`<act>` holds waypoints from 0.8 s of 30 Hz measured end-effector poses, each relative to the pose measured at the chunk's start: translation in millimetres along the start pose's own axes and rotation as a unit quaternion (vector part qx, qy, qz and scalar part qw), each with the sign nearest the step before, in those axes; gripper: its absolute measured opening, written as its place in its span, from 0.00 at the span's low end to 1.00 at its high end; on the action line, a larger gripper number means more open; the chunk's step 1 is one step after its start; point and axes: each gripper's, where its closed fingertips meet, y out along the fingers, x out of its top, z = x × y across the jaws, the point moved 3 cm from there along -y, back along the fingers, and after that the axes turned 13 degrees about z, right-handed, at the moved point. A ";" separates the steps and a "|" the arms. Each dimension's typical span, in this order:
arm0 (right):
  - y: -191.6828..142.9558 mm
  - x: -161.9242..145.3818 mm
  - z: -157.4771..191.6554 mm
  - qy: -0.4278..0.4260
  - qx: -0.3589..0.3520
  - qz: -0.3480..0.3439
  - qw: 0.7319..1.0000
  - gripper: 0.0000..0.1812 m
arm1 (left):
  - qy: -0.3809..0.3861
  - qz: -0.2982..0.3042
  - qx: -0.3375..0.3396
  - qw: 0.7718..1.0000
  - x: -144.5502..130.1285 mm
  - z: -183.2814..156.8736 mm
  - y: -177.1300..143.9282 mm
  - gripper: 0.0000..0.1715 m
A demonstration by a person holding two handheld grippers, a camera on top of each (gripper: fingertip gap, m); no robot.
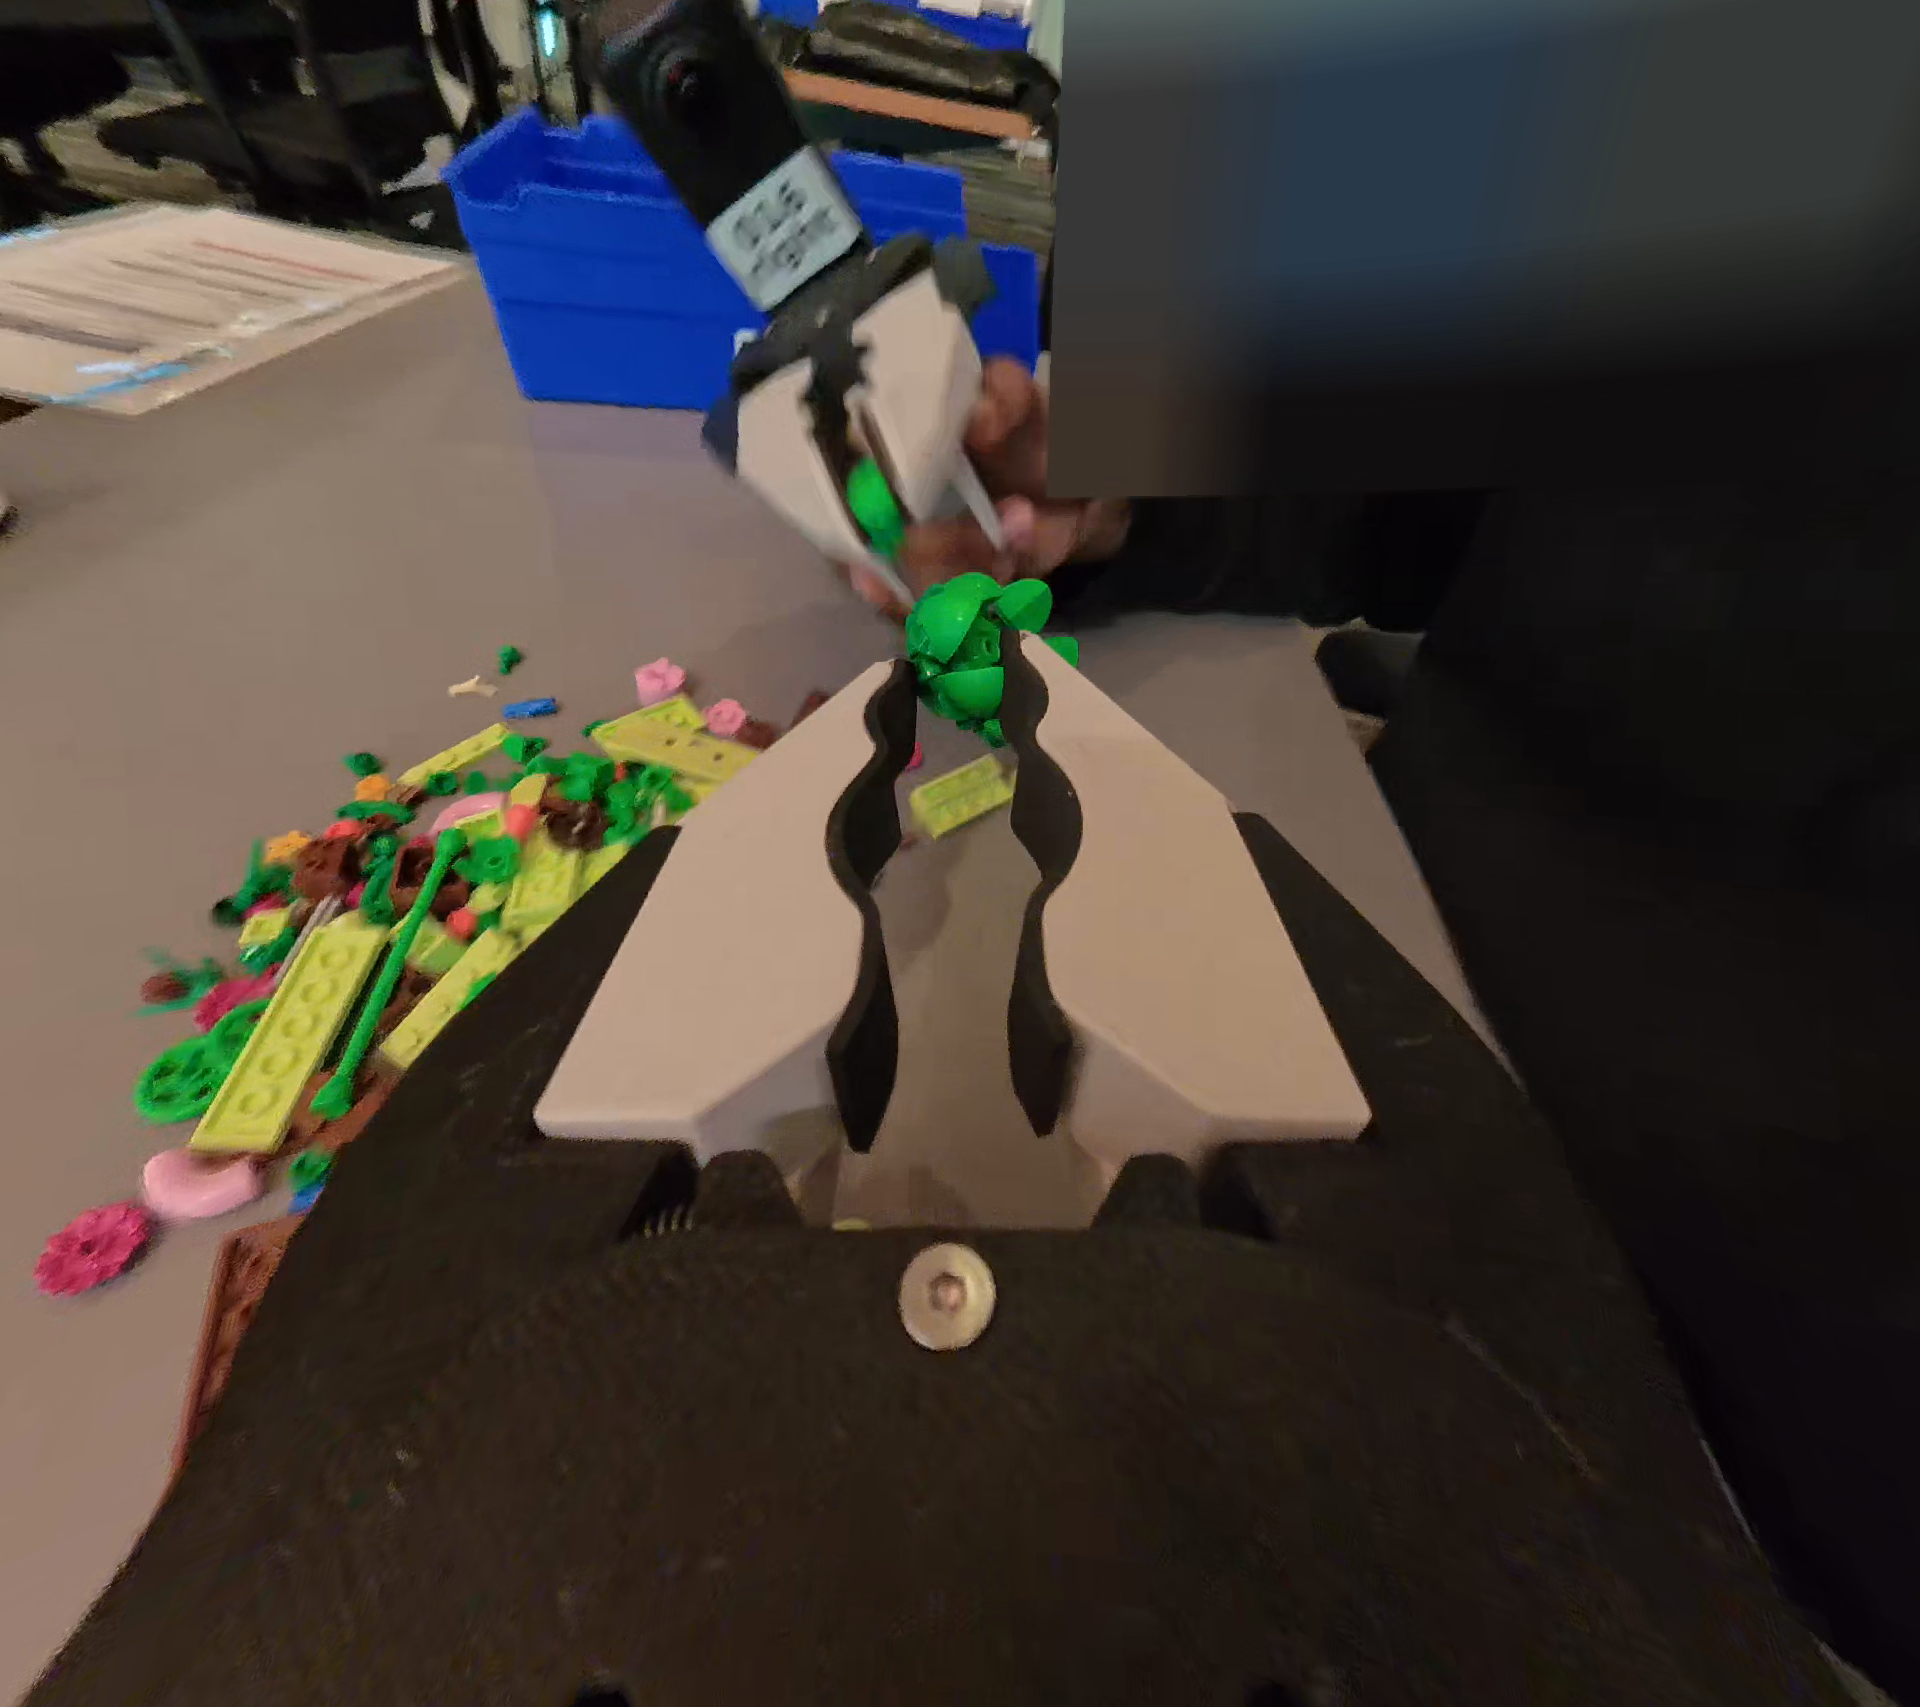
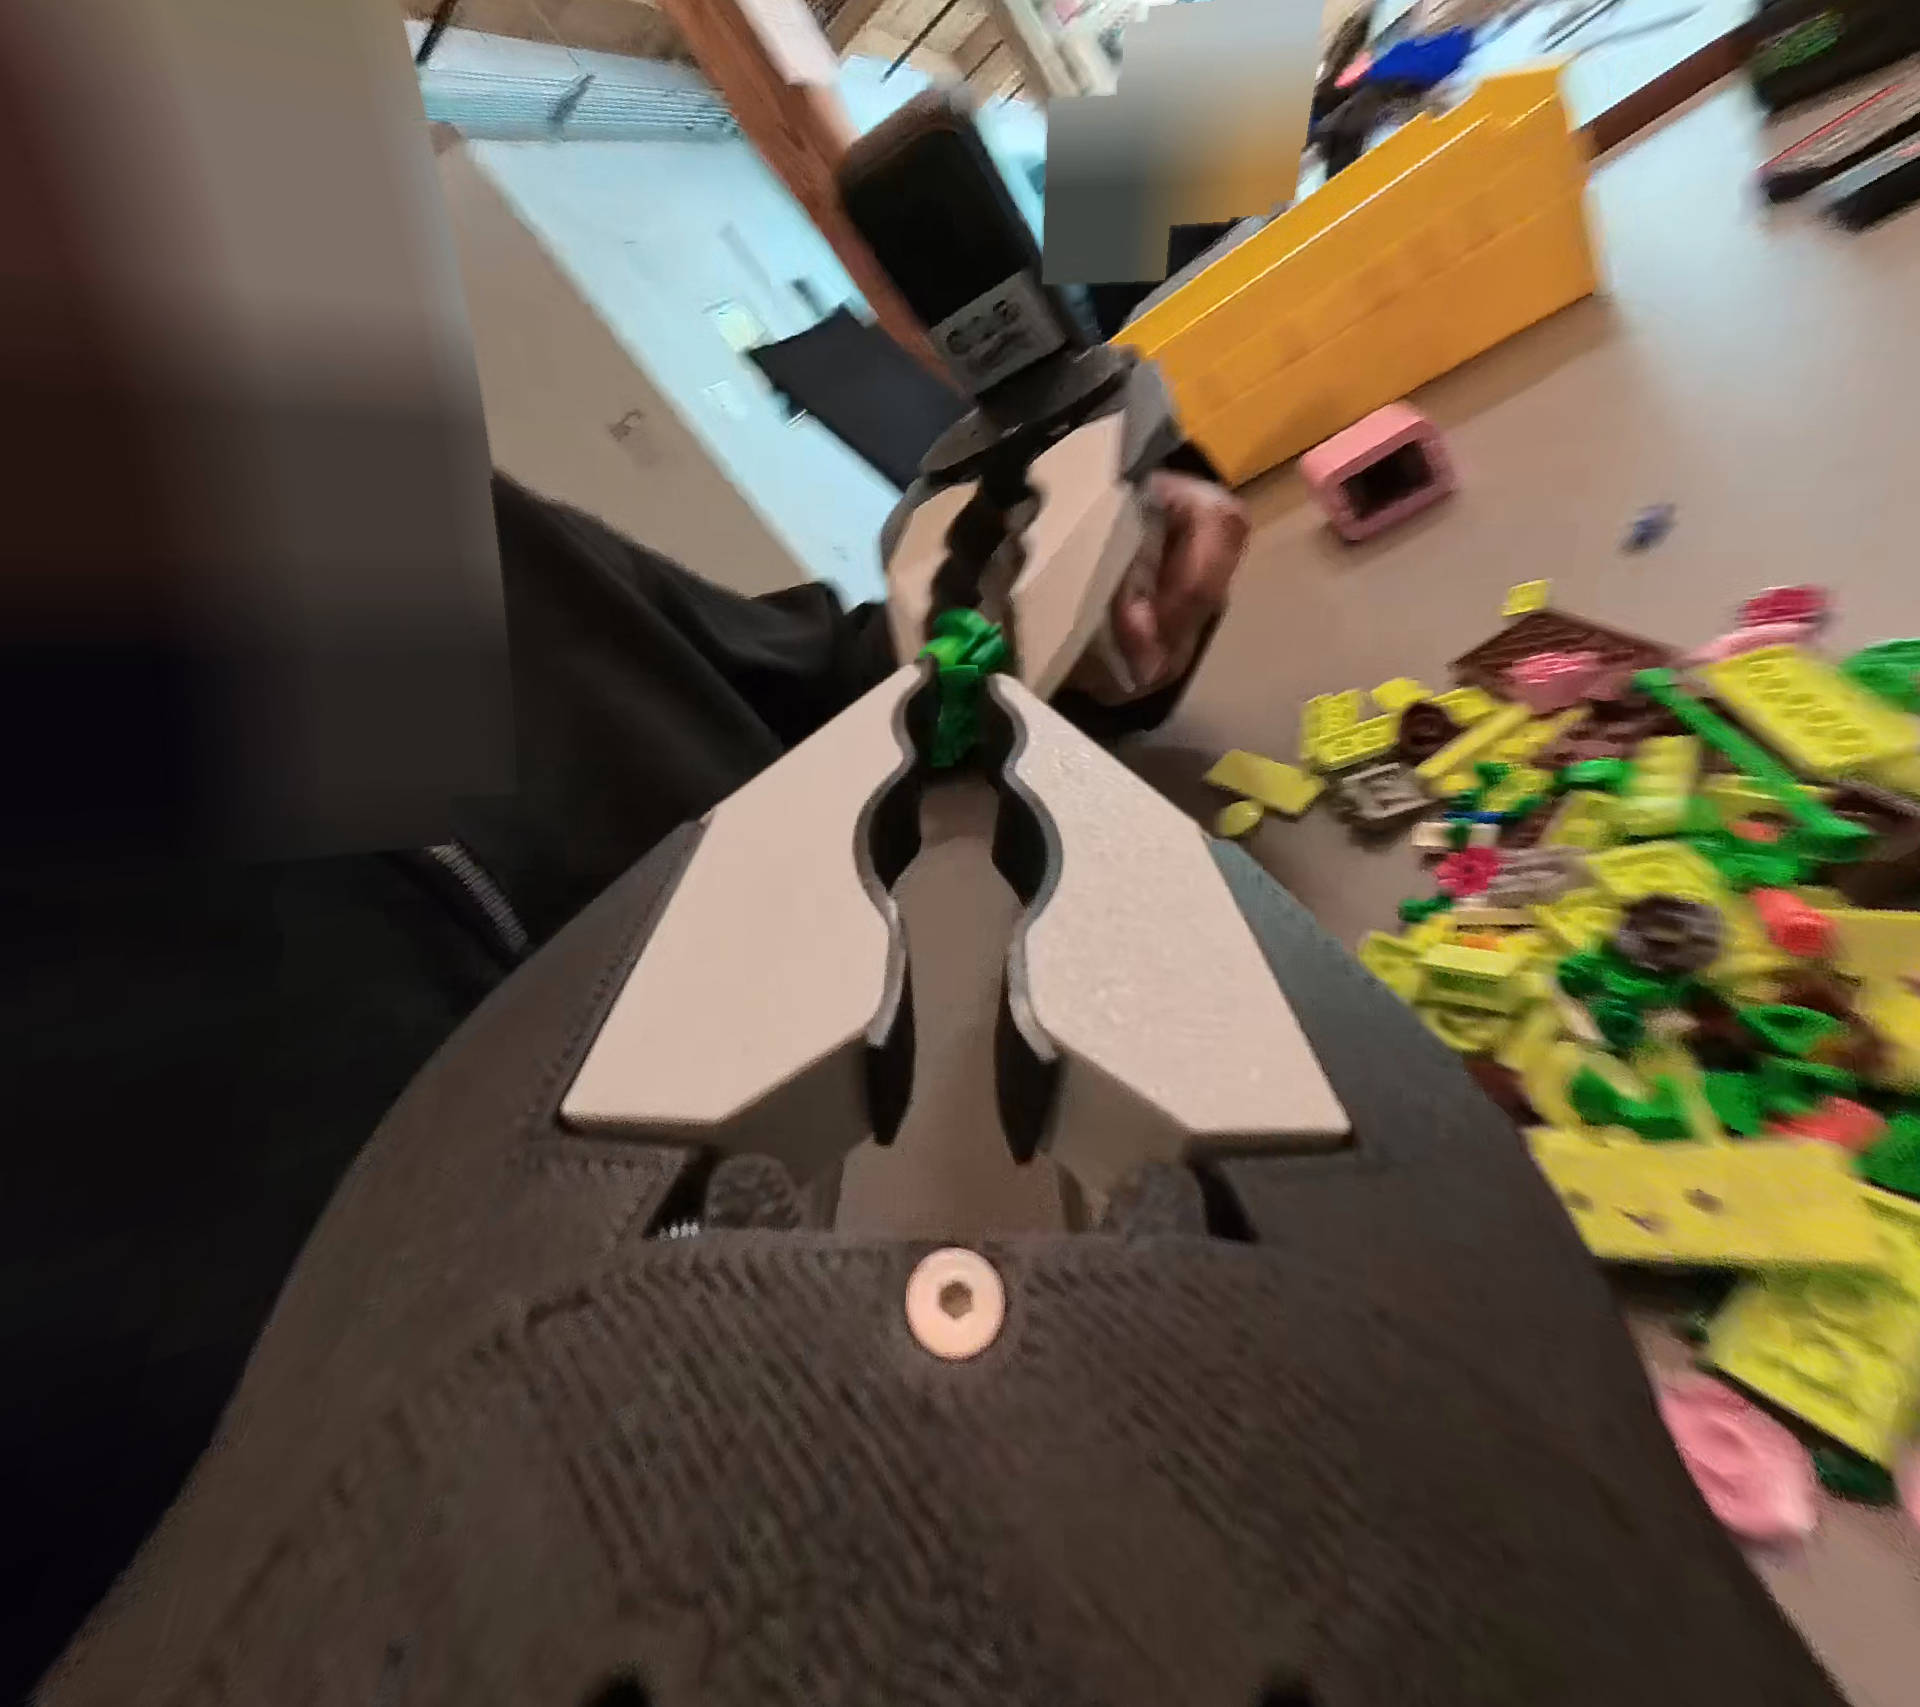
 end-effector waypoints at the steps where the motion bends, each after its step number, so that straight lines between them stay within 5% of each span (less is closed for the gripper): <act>1: -15.0 9.3 -6.4 0.003 -0.037 -0.036 0.999 0.02 | -0.006 0.009 0.018 1.000 -3.0 6.5 -2.1 0.09; 3: -57.7 27.1 -13.1 -0.005 -0.092 -0.108 0.990 0.02 | -0.023 0.023 0.028 0.999 -7.6 14.8 -4.3 0.09; 6: -83.6 27.9 -24.0 -0.040 -0.170 -0.089 0.981 0.02 | -0.038 0.125 -0.033 0.991 -37.2 4.7 13.3 0.09; 9: -67.1 20.2 -27.0 -0.030 -0.155 -0.062 0.986 0.03 | -0.004 0.216 -0.037 0.976 -61.9 -6.8 33.4 0.10; 14: -22.4 -6.8 -32.8 0.007 -0.115 0.024 0.993 0.03 | 0.029 0.277 0.006 0.960 -76.4 -6.4 41.9 0.13; 19: -7.1 -17.0 -33.7 0.005 -0.107 0.051 0.993 0.03 | 0.009 0.219 0.056 0.974 -61.0 11.2 35.5 0.23; 24: -4.6 -13.0 -33.1 -0.016 -0.125 0.033 0.991 0.03 | 0.043 0.107 0.170 0.979 -27.4 30.5 15.4 0.10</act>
